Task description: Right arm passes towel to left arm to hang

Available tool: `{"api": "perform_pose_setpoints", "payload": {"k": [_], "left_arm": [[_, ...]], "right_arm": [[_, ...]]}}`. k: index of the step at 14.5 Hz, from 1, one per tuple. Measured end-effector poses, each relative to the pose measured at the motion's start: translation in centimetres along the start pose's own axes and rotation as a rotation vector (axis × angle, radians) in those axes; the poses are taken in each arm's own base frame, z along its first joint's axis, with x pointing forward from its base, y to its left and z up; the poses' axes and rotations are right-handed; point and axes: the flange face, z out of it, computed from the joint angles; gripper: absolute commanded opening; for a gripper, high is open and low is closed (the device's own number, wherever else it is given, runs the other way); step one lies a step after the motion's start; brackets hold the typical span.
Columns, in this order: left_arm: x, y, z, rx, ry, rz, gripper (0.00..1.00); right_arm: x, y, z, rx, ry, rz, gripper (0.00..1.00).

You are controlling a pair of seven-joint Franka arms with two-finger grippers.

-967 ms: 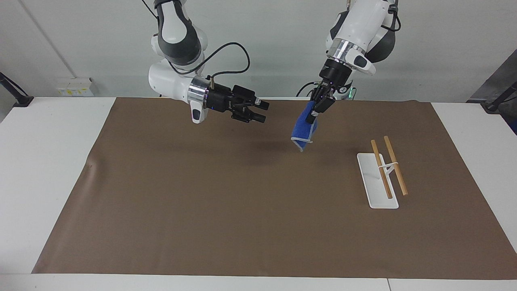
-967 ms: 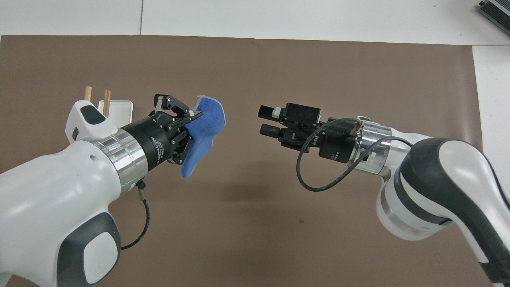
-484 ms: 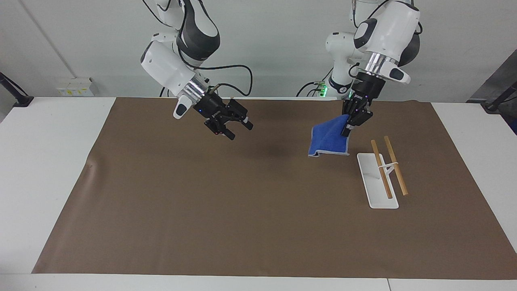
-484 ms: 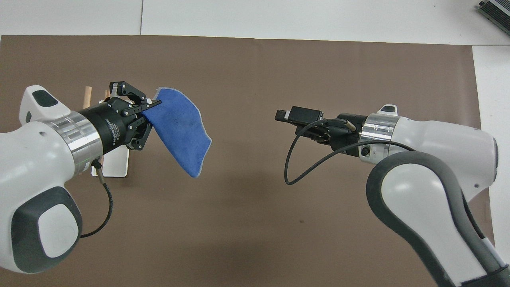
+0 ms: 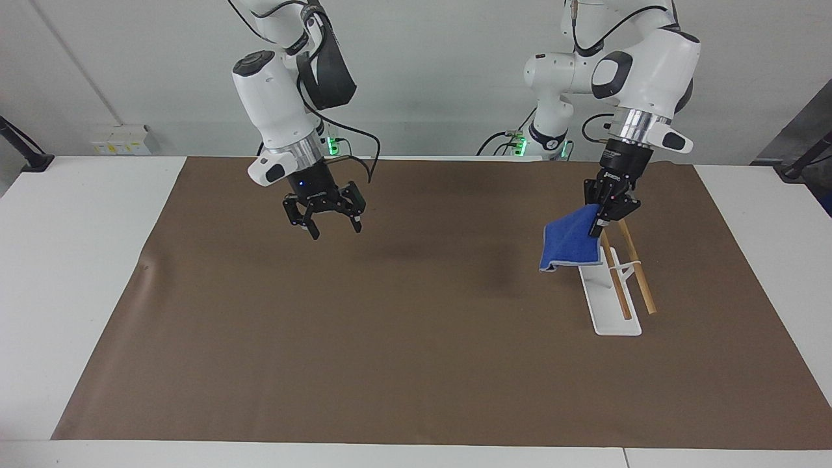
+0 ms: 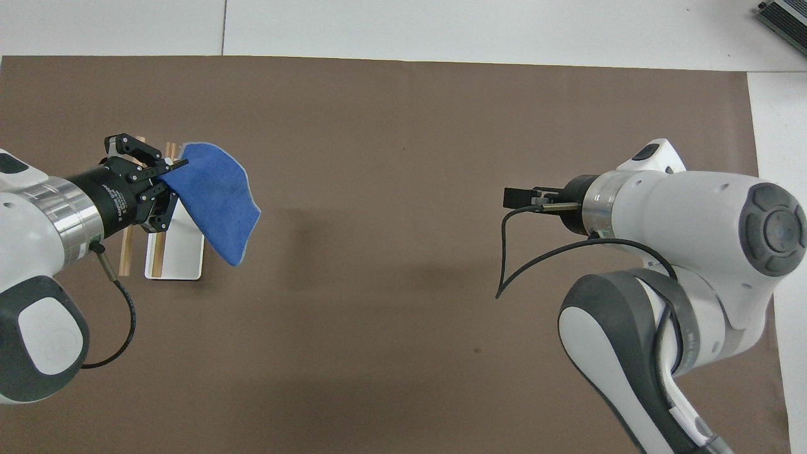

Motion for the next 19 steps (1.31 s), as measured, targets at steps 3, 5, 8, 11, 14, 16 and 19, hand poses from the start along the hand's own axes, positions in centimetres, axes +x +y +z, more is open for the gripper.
{"api": "perform_pose_setpoints", "payload": {"k": [3,5,8,11,14,16,19], "left_arm": [[3.1,0.1,1.0,-0.013,0.036,-0.046,0.00],[4.9,0.2,1.5,-0.013,0.055,-0.072,0.00],[7.7,0.2,1.6,-0.033,0.086,-0.115,0.00],[10.0,0.2,1.8,-0.041,0.111,-0.149,0.00],[12.1,0.3,2.2,-0.050,0.133,-0.181,0.00],[14.1,0.6,1.9,-0.062,0.153,-0.211,0.00],[16.2,0.8,1.4,-0.072,0.174,-0.246,0.00]], "right_arm": [[1.4,1.4,-3.1,-0.091,-0.057,-0.029,1.00],[2.2,2.3,-5.7,-0.117,-0.083,-0.018,1.00],[3.2,3.8,-8.7,-0.135,-0.106,0.015,1.00],[3.4,4.4,-11.0,-0.159,-0.133,0.024,1.00],[3.5,4.7,-12.8,-0.172,-0.154,0.033,1.00],[3.8,6.0,-14.8,-0.179,-0.157,0.060,1.00],[4.0,8.4,-17.8,-0.205,-0.177,0.101,1.00]]}}
